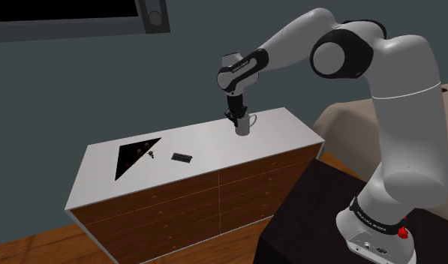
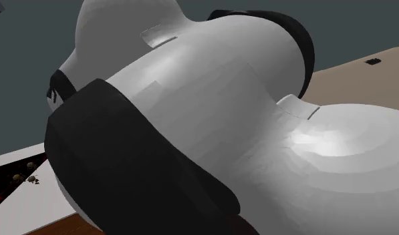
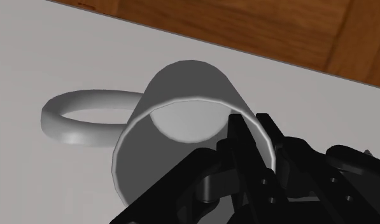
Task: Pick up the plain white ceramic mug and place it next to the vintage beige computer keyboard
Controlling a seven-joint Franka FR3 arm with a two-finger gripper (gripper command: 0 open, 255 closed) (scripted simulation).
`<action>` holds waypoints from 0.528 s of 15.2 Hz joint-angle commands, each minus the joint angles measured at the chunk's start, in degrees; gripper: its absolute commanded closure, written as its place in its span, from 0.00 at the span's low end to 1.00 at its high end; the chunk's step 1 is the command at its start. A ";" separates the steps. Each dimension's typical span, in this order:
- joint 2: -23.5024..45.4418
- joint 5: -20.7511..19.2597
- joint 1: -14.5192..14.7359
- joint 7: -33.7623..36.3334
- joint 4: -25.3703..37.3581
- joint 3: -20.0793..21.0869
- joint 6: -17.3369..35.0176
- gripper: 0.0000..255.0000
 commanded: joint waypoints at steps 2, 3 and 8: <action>2.40 0.23 2.16 3.26 4.23 1.01 -1.80 1.00; 3.32 0.29 2.84 4.28 5.81 1.33 -2.45 1.00; 8.18 0.58 5.56 8.38 13.41 2.55 -5.09 1.00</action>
